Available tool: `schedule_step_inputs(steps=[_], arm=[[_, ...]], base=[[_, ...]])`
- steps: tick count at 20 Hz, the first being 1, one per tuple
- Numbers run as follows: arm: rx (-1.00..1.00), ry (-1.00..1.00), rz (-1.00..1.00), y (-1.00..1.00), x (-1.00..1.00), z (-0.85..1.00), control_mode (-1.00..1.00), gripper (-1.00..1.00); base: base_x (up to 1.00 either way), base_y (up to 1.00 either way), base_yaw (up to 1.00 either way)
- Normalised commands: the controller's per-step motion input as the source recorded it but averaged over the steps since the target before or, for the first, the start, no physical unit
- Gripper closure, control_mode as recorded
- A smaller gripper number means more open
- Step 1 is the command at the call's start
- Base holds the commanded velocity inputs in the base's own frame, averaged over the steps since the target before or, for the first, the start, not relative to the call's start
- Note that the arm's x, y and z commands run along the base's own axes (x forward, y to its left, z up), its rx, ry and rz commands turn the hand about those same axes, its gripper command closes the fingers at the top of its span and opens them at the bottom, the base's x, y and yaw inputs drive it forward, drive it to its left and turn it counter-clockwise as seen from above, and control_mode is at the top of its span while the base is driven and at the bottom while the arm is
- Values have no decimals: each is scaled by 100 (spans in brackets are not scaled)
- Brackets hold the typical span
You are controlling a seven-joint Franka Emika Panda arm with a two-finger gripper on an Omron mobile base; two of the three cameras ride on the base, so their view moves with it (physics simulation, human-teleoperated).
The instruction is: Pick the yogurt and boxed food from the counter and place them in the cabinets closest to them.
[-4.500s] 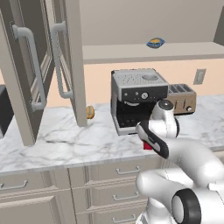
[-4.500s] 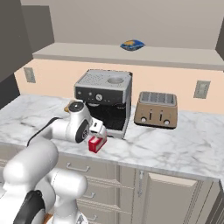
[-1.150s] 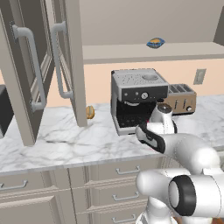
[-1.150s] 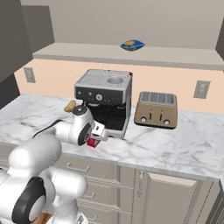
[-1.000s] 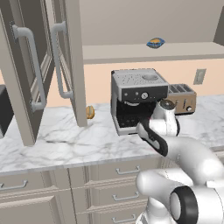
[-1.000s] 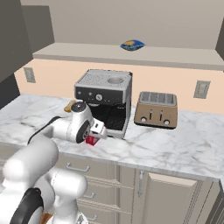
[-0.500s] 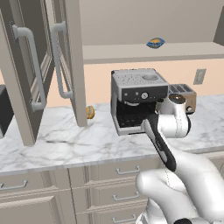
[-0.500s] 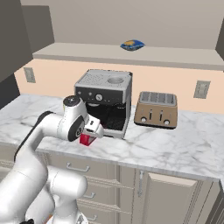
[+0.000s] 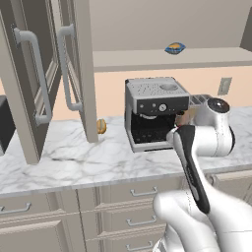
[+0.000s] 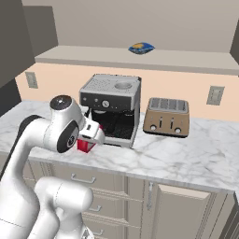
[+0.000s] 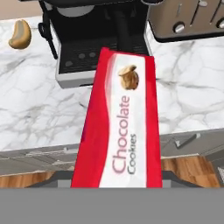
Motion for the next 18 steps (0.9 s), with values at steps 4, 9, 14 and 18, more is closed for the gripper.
schedule_step_inputs(steps=[4, 9, 14, 18], arm=[[0, -7, 0, 0, -50, 84, -100, 100], [0, -4, 0, 0, -47, 84, -100, 100], [0, -3, 0, 0, -38, 84, -100, 100], [0, -5, 0, 2, -28, 80, -100, 100]], base=[[0, 0, 0], [0, 0, 0], [0, 0, 0], [0, 0, 0]])
